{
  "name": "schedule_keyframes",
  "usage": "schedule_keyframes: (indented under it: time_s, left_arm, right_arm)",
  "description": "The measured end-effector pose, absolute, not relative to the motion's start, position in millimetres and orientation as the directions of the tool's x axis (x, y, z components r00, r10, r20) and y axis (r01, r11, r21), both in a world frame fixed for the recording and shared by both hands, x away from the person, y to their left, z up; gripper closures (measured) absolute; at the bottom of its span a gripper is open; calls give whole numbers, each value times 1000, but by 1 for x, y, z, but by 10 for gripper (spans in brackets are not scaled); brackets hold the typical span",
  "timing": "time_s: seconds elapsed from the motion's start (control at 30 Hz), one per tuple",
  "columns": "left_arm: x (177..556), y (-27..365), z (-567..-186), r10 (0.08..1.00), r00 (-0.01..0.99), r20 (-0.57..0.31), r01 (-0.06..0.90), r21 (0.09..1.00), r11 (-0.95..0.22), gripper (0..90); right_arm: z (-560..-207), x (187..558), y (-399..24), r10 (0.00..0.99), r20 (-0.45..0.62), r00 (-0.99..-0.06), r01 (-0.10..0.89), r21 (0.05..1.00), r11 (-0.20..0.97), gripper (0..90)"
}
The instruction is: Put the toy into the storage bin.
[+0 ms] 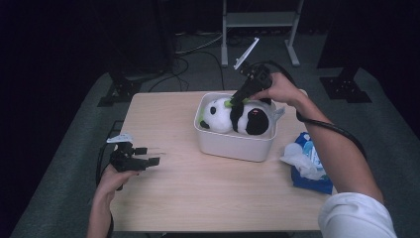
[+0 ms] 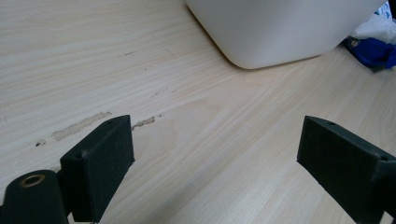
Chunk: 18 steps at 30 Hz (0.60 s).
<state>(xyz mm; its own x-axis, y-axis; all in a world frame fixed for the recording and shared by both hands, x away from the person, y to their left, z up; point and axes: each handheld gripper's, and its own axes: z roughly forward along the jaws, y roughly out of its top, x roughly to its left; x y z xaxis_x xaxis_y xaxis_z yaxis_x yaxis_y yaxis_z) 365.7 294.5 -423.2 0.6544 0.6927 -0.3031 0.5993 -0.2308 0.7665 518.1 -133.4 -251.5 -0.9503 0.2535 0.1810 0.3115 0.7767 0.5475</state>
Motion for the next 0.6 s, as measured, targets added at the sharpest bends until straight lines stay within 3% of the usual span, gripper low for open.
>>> schedule_keyframes:
  time_s: [0.2,0.6]
  left_arm:
    - [364,295,-422,692,655,-302,596,770,-228,96]
    - [364,293,-423,688,660,-300,597,766,-239,96]
  right_arm:
    - [-269,516,-124,226,198,-954,298,525,797,739]
    - [-270,499,-120,179,204,-962,264,545,796,738]
